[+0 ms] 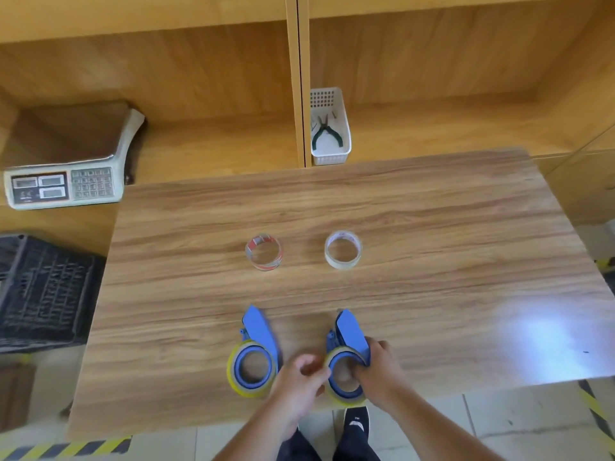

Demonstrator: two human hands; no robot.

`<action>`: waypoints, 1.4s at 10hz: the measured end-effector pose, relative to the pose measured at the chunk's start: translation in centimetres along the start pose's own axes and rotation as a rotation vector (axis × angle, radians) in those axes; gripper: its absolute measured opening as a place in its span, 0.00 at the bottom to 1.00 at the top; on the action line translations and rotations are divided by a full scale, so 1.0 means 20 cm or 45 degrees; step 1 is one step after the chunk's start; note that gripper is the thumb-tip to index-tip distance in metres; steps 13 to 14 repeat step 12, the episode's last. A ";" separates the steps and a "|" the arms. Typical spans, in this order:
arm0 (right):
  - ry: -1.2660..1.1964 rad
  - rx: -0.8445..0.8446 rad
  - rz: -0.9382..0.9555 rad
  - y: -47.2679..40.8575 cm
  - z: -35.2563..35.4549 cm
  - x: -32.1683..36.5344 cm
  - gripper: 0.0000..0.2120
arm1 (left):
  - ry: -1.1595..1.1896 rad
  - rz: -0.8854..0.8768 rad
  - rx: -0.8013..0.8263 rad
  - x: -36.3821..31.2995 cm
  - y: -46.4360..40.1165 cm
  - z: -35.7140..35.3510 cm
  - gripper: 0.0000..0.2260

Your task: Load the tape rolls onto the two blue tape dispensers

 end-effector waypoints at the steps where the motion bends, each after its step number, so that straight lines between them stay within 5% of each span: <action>1: 0.027 -0.036 0.027 -0.04 0.00 0.01 0.24 | -0.004 0.014 0.004 0.03 -0.06 0.01 0.15; 6: 0.136 -0.090 0.053 -0.13 -0.08 0.00 0.27 | -0.165 0.093 -0.083 0.13 -0.18 0.05 0.17; 8: 0.128 -0.103 0.048 -0.13 -0.08 -0.01 0.27 | -0.186 0.039 -0.100 0.08 -0.11 0.03 0.11; 10: 0.069 -0.069 0.046 -0.08 -0.05 -0.02 0.33 | -0.245 -0.019 -0.117 0.06 -0.03 0.04 0.20; 14: 0.091 -0.123 0.107 0.04 0.05 0.04 0.36 | -0.220 -0.067 -0.113 0.00 0.11 0.06 0.19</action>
Point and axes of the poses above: each hand's wrist, its own y-axis away from the middle knuckle, its own z-axis out of the back of the hand, x = y × z, the point moved 7 cm from there along -y, towards the middle knuckle, and after that the axes turned 4 degrees about x, right-handed, at the moved point
